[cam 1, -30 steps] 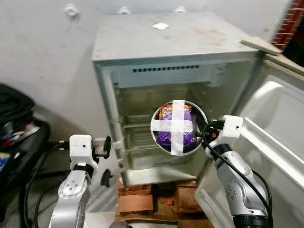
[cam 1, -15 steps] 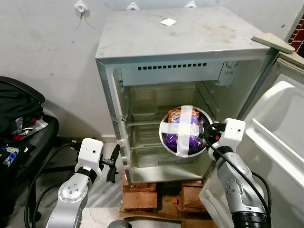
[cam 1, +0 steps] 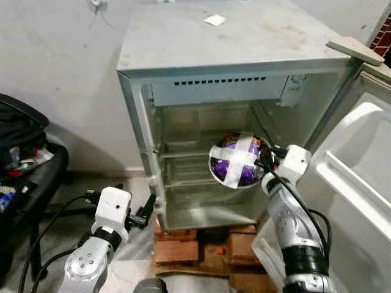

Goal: Restocking fridge

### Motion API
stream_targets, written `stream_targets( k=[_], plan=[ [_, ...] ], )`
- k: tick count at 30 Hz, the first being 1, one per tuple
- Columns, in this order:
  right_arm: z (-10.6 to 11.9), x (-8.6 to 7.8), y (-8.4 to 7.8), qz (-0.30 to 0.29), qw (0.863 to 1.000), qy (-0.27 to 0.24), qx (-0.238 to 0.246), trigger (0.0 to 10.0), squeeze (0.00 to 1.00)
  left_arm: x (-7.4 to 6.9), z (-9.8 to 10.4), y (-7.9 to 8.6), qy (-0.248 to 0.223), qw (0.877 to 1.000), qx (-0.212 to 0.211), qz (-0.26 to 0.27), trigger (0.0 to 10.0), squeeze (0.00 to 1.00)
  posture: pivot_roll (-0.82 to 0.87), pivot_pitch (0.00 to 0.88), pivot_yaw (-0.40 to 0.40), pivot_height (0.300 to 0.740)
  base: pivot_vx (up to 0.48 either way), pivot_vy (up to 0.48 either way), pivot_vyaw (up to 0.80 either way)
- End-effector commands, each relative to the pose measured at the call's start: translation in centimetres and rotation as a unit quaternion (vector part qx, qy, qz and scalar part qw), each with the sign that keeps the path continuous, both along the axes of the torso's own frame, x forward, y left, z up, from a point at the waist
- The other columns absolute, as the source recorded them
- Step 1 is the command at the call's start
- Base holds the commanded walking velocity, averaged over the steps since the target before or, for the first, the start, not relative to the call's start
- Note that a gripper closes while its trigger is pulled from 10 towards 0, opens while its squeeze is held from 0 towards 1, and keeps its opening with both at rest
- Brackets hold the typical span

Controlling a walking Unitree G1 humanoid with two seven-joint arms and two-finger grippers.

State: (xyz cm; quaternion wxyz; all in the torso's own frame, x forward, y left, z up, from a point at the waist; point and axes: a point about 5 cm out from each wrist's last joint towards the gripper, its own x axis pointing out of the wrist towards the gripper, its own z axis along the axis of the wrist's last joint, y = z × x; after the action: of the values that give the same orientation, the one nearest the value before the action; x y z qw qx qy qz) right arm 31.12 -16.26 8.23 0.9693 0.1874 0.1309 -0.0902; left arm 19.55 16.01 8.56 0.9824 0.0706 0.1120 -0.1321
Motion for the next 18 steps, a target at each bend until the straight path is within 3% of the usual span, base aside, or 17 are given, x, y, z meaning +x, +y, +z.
stream_targets(
  k=[1, 5, 8, 11, 18],
  plan=[
    [0.9, 0.6, -0.4, -0.012, 1.000, -0.023, 0.000, 10.0, 0.00, -0.1, 0.6, 0.0, -0.006, 1.000, 0.007, -0.003, 10.0, 0.00, 0.15, 0.147, -0.021, 0.740, 0.000, 0.000, 0.00],
    [2.0, 2.9, -0.1, -0.012, 0.999, -0.041, 0.010, 10.0, 0.00, -0.9, 1.7, 0.1, -0.009, 1.000, 0.002, 0.006, 10.0, 0.00, 0.18, 0.204, -0.030, 0.740, 0.000, 0.000, 0.00],
    [2.7, 3.8, -0.2, -0.018, 0.998, -0.051, 0.010, 10.0, 0.00, -1.7, 2.1, 0.1, -0.006, 1.000, 0.001, 0.009, 10.0, 0.00, 0.19, 0.236, -0.026, 0.740, 0.000, 0.000, 0.00],
    [3.6, 5.1, -0.6, -0.041, 0.997, -0.069, 0.023, 10.0, 0.00, -3.3, 2.5, 0.2, 0.013, 1.000, 0.000, 0.012, 10.0, 0.00, 0.22, 0.271, -0.018, 0.740, 0.000, 0.000, 0.00],
    [4.0, 5.8, -0.6, -0.065, 0.995, -0.070, 0.042, 10.0, 0.00, -4.8, 2.8, 0.2, 0.026, 0.999, 0.000, 0.019, 10.0, 0.00, 0.26, 0.313, -0.029, 0.740, 0.000, 0.000, 0.00]
  ],
)
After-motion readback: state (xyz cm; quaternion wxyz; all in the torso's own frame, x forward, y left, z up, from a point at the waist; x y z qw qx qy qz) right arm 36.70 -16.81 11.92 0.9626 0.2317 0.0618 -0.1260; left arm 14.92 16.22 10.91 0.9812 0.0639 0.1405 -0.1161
